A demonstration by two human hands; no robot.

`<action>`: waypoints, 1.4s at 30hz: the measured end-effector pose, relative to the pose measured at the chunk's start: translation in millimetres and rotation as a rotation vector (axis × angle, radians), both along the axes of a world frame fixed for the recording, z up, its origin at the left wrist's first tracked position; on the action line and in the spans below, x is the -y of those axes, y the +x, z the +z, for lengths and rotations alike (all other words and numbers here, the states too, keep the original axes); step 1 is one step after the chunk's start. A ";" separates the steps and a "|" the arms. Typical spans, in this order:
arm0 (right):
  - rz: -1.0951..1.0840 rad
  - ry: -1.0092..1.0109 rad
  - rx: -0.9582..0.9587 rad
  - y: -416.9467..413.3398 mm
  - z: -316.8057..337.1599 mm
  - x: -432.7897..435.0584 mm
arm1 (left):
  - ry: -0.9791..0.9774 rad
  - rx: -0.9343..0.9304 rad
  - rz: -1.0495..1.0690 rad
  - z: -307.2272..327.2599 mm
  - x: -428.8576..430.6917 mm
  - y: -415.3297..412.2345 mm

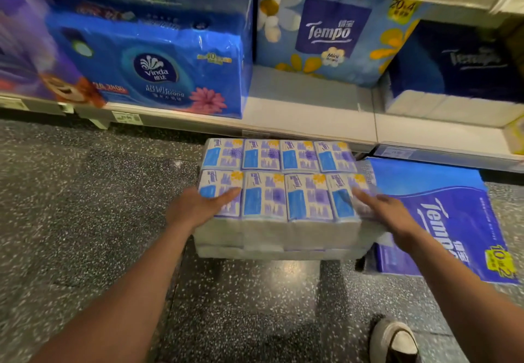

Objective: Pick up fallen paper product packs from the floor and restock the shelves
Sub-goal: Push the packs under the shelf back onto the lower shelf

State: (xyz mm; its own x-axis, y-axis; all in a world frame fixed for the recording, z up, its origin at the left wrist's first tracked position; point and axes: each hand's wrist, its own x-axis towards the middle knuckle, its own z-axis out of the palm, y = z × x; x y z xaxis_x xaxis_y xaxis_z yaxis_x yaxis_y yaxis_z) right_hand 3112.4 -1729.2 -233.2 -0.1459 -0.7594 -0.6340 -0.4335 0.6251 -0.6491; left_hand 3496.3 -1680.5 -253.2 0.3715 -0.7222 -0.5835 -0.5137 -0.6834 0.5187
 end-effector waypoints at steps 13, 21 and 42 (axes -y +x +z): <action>0.082 -0.190 0.065 -12.9 46.3 2.4 | -0.182 0.158 -0.047 59.0 20.8 -2.3; 0.022 -0.308 0.067 -25.1 15.4 -6.2 | -0.387 -0.277 0.040 29.9 1.3 -9.5; -0.251 -0.406 0.239 -0.9 -20.0 -65.8 | -0.461 -0.441 0.373 2.0 -36.0 -31.9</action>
